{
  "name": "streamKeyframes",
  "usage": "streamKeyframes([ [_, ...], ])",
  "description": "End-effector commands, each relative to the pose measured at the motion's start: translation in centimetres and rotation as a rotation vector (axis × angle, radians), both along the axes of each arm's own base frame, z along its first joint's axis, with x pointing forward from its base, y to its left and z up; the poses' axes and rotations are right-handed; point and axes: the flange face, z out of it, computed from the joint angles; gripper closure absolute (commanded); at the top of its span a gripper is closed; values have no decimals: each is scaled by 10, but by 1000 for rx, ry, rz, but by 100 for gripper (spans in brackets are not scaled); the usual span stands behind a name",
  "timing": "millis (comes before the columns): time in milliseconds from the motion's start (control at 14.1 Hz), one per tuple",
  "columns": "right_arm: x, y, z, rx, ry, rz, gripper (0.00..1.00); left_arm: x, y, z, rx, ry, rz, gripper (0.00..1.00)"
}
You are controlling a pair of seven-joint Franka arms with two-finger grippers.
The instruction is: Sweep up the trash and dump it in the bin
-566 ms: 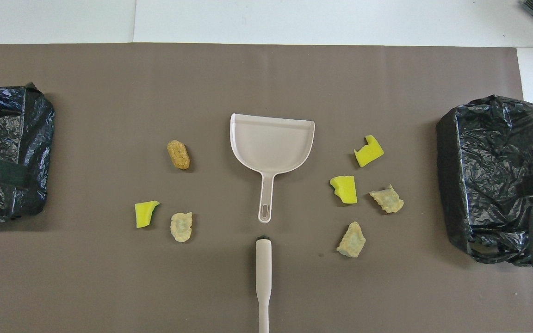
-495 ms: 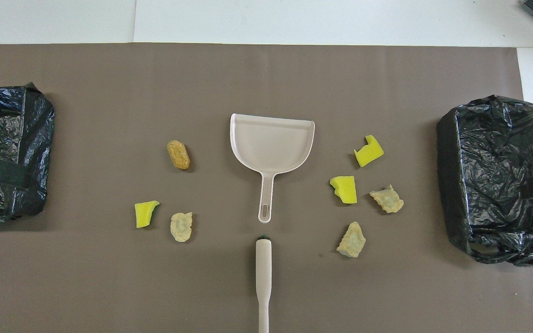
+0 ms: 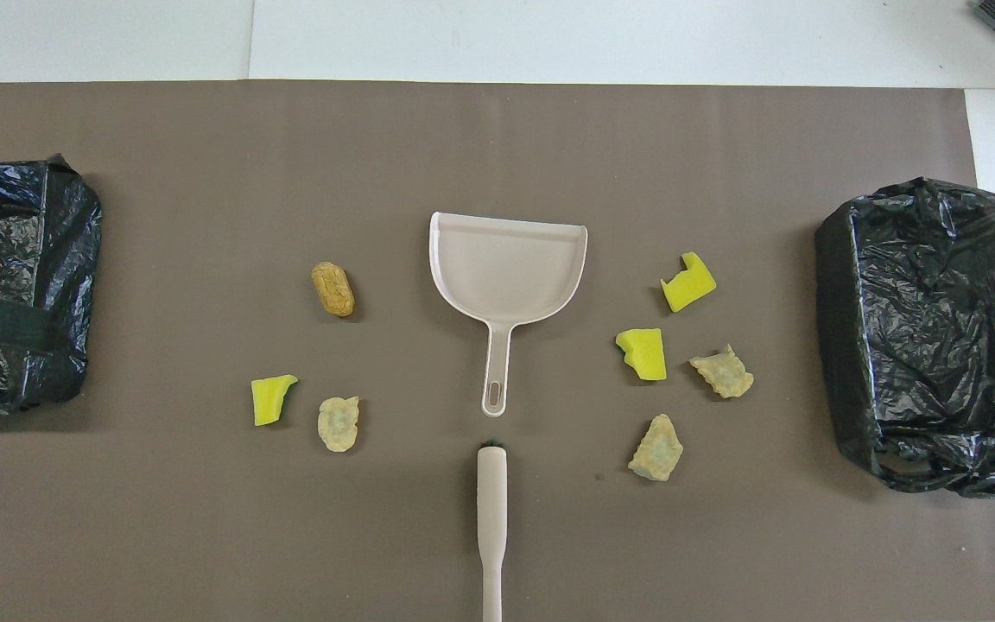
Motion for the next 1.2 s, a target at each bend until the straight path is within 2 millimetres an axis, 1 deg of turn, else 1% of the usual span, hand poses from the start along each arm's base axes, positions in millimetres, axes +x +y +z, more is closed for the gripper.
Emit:
streamKeyframes([
  [0, -1, 6, -4, 13, -7, 24, 0, -6, 0, 4, 2, 3, 2, 0],
  [142, -4, 9, -13, 13, 14, 3, 0, -11, -10, 3, 1, 1, -18, 0],
  [212, -5, 10, -12, 12, 20, 5, 0, -15, -14, 0, 0, 8, -23, 0],
  [283, -7, 8, -9, 11, 16, 11, 0, -25, -23, -5, -18, 23, -42, 0],
  [354, -8, 8, -1, 10, -8, 10, 0, -33, -33, -9, -27, 25, -60, 0],
  [425, -12, 10, 4, -4, -15, 18, 0, -42, -42, -14, -25, 19, -67, 0],
  [495, -17, 12, 7, 3, -26, 28, 0, -55, -58, -22, -15, 14, -72, 0],
  [708, -18, 10, -9, 12, 7, 33, 0, -99, -112, -56, -20, 20, -63, 0],
  [778, -16, 11, -18, 14, 21, 32, 0, -113, -139, -73, -10, 39, -73, 0],
  [849, -12, 14, -28, 13, 15, 38, 0, -127, -170, -93, 11, 48, -76, 0],
  [920, -10, 16, -39, 14, 18, 43, 0, -139, -193, -112, 13, 49, -53, 0],
  [991, -9, 18, -40, 14, 13, 47, 0, -152, -213, -129, 8, 42, -42, 0],
  [1062, -9, 18, -41, 19, 14, 47, 0, -167, -233, -150, 19, 40, -44, 0],
  [1132, -10, 18, -41, 20, 17, 49, 0, -179, -247, -165, 15, 41, -41, 0],
])
